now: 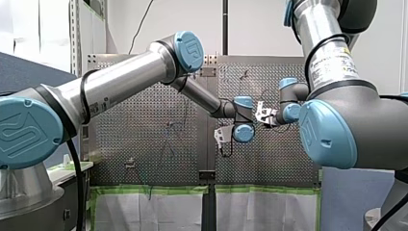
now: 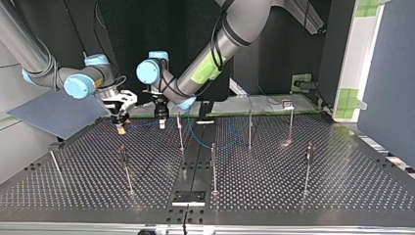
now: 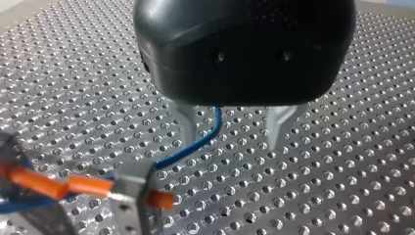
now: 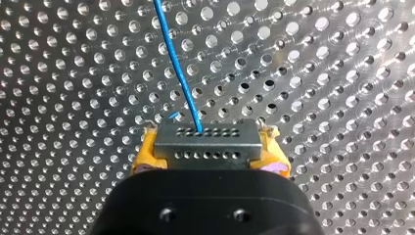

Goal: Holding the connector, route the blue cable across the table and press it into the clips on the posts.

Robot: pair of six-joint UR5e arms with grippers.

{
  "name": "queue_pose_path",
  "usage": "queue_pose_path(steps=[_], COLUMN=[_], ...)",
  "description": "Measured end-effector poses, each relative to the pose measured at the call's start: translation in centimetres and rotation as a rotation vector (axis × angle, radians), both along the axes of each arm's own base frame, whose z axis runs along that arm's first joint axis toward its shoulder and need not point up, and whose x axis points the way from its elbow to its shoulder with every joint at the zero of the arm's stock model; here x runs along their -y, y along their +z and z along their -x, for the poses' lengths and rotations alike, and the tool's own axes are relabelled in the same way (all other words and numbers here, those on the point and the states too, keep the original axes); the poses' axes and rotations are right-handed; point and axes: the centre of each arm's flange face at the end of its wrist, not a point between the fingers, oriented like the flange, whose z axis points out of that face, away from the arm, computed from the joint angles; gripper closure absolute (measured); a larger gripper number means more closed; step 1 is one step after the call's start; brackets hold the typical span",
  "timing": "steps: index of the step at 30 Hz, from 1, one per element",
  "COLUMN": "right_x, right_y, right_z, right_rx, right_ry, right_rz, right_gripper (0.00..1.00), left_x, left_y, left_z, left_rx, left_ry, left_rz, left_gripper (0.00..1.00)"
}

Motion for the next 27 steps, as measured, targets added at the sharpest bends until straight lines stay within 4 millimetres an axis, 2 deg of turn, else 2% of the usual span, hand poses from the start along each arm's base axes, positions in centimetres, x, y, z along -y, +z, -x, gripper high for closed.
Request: queue_pose_path(steps=[1, 2, 3, 4, 12, 19, 27], right_x=[0.0, 0.0, 0.0, 0.0, 0.1, 0.3, 0.2], right_y=[0.0, 0.0, 0.0, 0.0, 0.2, 0.9, 4.8], right_z=[0.0, 0.1, 0.1, 0.1, 0.0, 0.0, 0.0], right_rx=[0.000, 0.000, 0.001, 0.001, 0.001, -0.008, -0.003], right_ry=[0.000, 0.001, 0.002, 0.003, 0.010, 0.012, 0.011], right_rz=[0.000, 0.000, 0.000, -0.001, -0.001, -0.006, 0.020], right_gripper=[1.00, 1.00, 1.00, 1.00, 1.00, 1.00, 1.00], left_x=[0.0, 0.0, 0.0, 0.0, 0.4, 0.5, 0.1], left_y=[0.0, 0.0, 0.0, 0.0, 0.4, 3.0, 6.4], left_z=[0.0, 0.0, 0.0, 0.0, 0.5, 1.0, 1.8], left_rx=[-0.001, -0.001, -0.001, -0.002, -0.008, -0.017, -0.031], left_ry=[0.001, 0.002, 0.002, 0.002, 0.000, 0.011, 0.018], left_rz=[-0.001, -0.001, -0.001, -0.002, -0.002, 0.008, 0.019], left_gripper=[0.52, 0.64, 0.64, 1.00, 1.00, 1.00, 1.00])
